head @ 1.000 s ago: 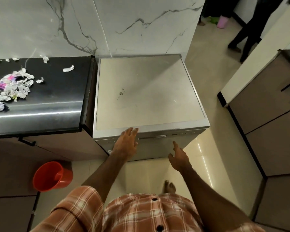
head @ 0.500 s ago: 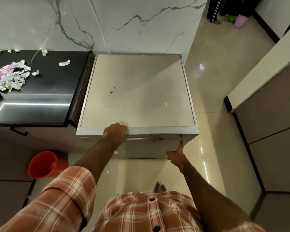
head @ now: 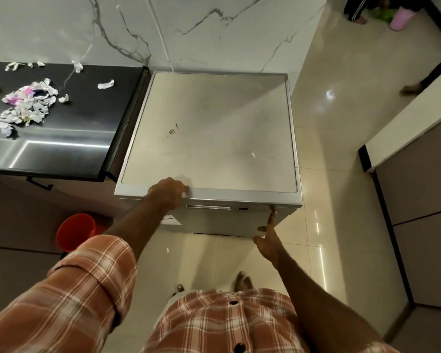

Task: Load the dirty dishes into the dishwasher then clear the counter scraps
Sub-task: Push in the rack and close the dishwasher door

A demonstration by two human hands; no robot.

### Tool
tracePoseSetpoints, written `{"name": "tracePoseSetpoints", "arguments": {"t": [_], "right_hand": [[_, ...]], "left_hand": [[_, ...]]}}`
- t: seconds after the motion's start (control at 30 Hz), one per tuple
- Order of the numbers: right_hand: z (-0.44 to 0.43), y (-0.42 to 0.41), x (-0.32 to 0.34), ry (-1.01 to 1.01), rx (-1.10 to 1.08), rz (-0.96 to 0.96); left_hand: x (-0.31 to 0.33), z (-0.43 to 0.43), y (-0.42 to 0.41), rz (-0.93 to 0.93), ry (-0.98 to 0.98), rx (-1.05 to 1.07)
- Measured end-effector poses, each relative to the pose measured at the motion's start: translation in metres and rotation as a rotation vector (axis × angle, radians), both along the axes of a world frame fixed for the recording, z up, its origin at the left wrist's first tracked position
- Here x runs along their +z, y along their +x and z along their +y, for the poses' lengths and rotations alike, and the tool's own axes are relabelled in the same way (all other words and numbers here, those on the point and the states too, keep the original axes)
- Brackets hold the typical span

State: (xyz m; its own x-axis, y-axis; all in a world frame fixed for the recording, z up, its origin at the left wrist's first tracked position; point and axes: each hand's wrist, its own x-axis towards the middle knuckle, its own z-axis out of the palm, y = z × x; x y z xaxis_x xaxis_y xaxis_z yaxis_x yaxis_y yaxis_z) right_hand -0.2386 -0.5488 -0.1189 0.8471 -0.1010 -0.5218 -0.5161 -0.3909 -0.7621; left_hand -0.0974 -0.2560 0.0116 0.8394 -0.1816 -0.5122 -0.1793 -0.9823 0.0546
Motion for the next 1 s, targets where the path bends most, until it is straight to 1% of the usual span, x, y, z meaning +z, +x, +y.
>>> {"name": "tracePoseSetpoints", "arguments": {"t": [0.07,0.17,0.23,0.3,0.33,0.4,0.43,0.5,0.53,0.57,0.6,0.67,0.73,0.83,1.0], "right_hand": [[0.000,0.001,-0.007,-0.026,0.003,0.039],[0.000,0.008,-0.019,-0.061,-0.020,0.173],[0.006,0.024,-0.017,-0.156,0.087,0.166],[0.017,0.043,0.005,-0.245,0.245,0.031],[0.026,0.053,0.024,-0.254,0.269,-0.054],[0.041,0.074,0.062,-0.228,0.235,-0.216],[0.046,0.086,0.077,-0.246,0.200,-0.297],[0.048,0.113,0.096,-0.400,0.147,-0.406],[0.046,0.126,0.103,-0.494,0.168,-0.395],[0.042,0.139,0.104,-0.577,0.228,-0.340],[0.037,0.149,0.106,-0.651,0.305,-0.247],[0.028,0.165,0.105,-0.735,0.428,-0.063],[0.026,0.176,0.102,-0.753,0.491,0.022],[0.029,0.183,0.098,-0.769,0.548,0.026],[0.023,0.183,0.097,-0.783,0.597,0.010]], "left_hand": [[0.000,-0.001,0.002,0.004,0.028,-0.005],[0.001,-0.002,0.005,0.014,0.045,-0.005],[0.002,-0.002,0.007,0.005,0.036,0.016],[0.002,-0.001,0.008,0.001,0.019,0.053],[0.002,-0.001,0.007,0.000,0.009,0.068],[0.000,0.001,0.007,-0.025,-0.021,0.081],[-0.003,0.002,0.007,-0.047,-0.045,0.089],[-0.005,0.003,0.004,-0.094,-0.097,0.129],[-0.005,0.003,0.002,-0.116,-0.108,0.144],[-0.005,0.002,0.000,-0.135,-0.103,0.147],[-0.007,0.001,-0.001,-0.146,-0.091,0.143],[-0.009,-0.003,-0.003,-0.159,-0.060,0.118],[-0.009,-0.008,-0.002,-0.176,-0.020,0.092],[-0.009,-0.014,0.006,-0.168,0.076,0.060],[-0.001,-0.014,0.035,-0.050,0.148,0.026]]}}
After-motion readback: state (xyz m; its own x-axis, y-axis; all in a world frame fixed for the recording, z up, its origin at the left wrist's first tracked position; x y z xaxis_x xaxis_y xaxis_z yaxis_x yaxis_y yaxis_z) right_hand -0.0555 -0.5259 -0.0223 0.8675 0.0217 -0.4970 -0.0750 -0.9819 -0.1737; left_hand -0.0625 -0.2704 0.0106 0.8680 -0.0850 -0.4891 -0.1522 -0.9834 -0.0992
